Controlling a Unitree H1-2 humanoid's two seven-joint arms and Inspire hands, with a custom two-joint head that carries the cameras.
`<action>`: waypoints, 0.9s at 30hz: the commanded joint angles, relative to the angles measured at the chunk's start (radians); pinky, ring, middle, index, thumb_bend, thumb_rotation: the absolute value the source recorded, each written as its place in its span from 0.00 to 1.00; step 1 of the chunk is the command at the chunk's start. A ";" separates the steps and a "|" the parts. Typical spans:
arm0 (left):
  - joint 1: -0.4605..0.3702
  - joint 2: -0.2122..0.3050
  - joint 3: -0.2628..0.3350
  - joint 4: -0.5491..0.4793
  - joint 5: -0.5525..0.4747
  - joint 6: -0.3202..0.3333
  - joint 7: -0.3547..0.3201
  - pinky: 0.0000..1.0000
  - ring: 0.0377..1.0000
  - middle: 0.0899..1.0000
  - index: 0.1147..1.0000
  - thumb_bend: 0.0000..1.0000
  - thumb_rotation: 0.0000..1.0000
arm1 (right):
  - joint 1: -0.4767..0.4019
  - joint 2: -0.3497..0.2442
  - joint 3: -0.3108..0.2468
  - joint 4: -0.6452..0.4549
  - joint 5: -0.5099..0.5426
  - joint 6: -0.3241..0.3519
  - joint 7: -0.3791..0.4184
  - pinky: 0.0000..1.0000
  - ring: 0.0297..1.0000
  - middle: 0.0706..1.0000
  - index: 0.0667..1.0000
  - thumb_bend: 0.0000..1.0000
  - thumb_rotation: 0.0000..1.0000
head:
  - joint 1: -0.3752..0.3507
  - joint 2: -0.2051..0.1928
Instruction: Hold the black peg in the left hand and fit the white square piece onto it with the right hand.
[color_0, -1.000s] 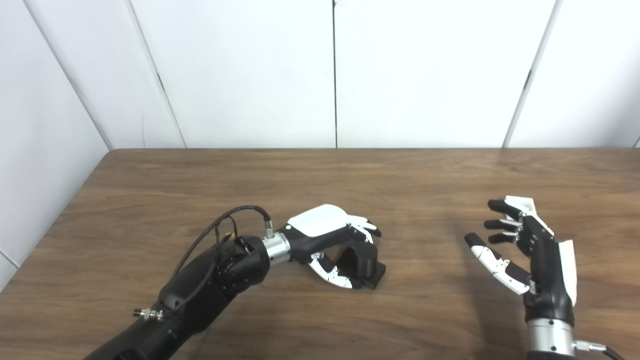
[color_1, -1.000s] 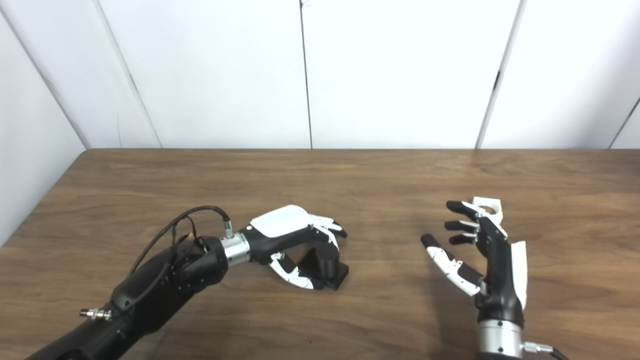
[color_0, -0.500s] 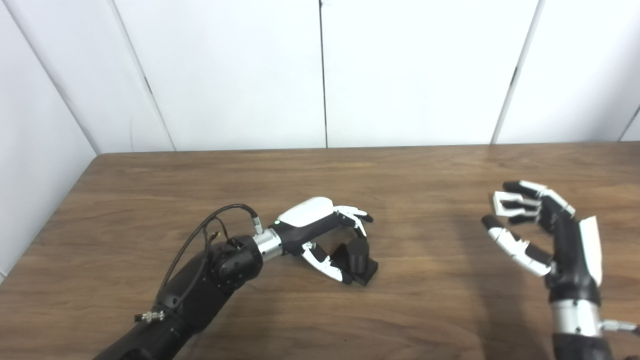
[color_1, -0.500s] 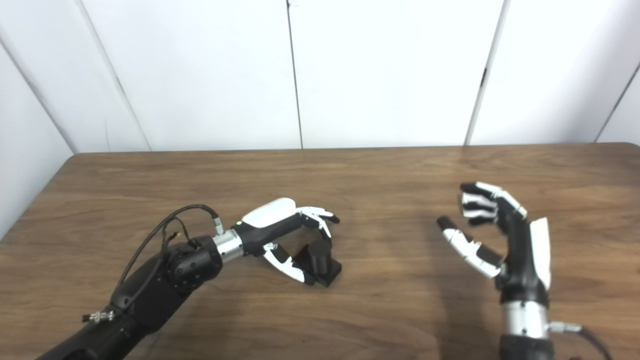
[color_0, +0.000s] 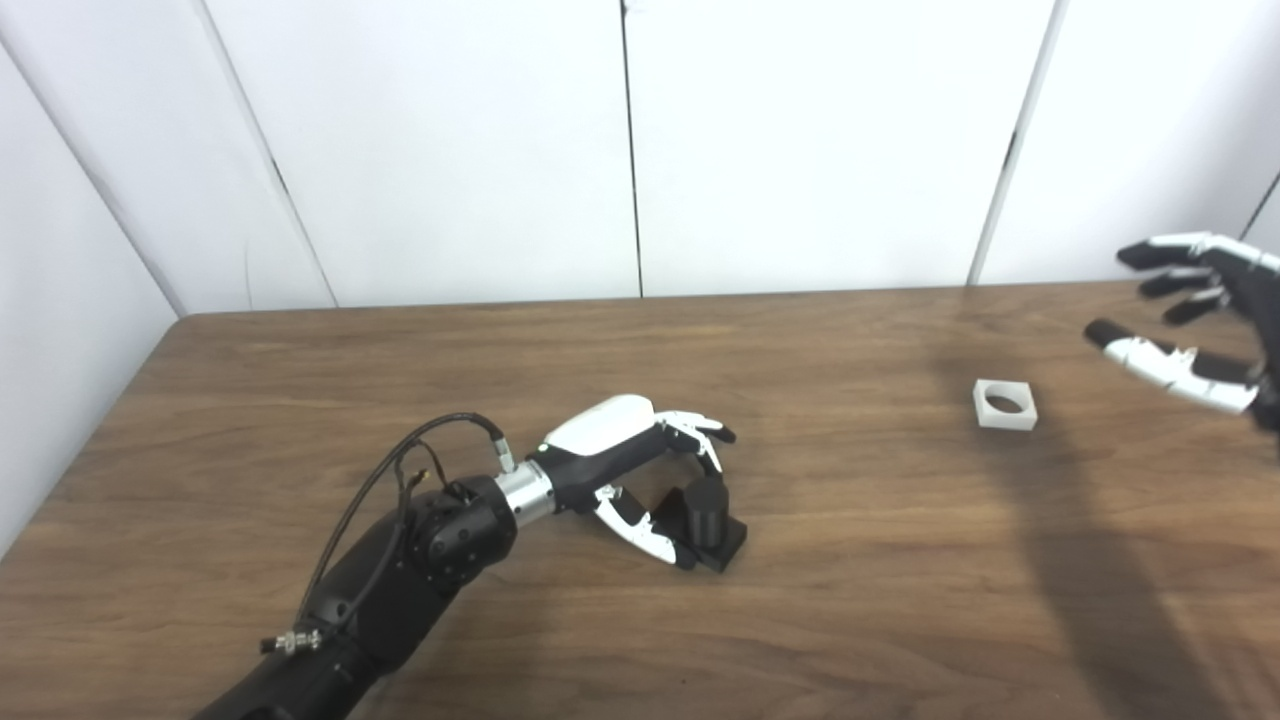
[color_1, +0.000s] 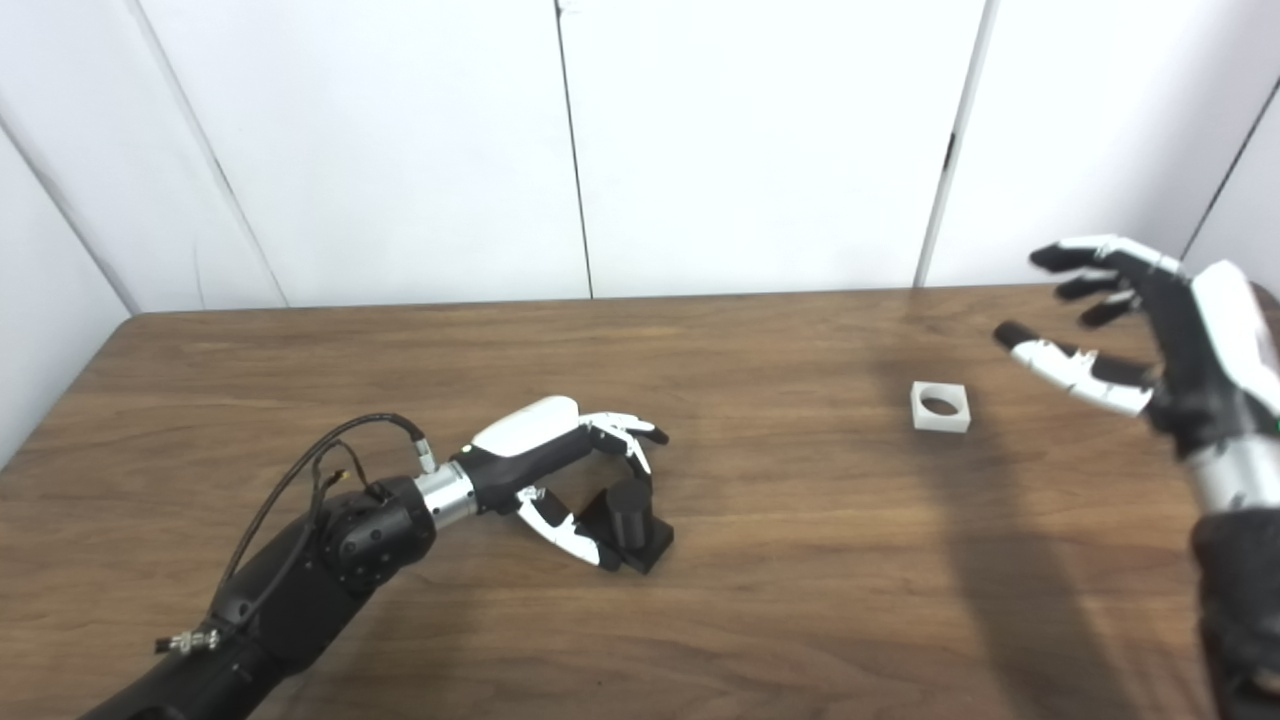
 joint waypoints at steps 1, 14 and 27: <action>0.063 0.031 -0.039 0.087 0.078 0.074 -0.070 0.81 0.90 0.87 0.50 0.87 0.14 | -0.055 -0.029 0.013 0.005 -0.013 -0.038 0.007 0.55 0.66 0.68 0.63 0.65 0.26 | -0.001 0.000; 0.065 0.037 -0.035 0.081 0.076 0.075 -0.073 0.80 0.90 0.87 0.43 0.52 0.07 | -0.182 -0.167 0.145 0.191 -0.062 -0.042 0.153 0.66 0.79 0.79 0.69 0.70 0.31 | -0.033 -0.005; 0.080 0.042 -0.029 0.069 0.069 0.077 -0.074 0.81 0.90 0.87 0.43 0.52 0.07 | -0.292 -0.180 0.260 0.337 -0.108 0.010 0.279 0.72 0.87 0.86 0.74 0.72 0.36 | -0.059 -0.015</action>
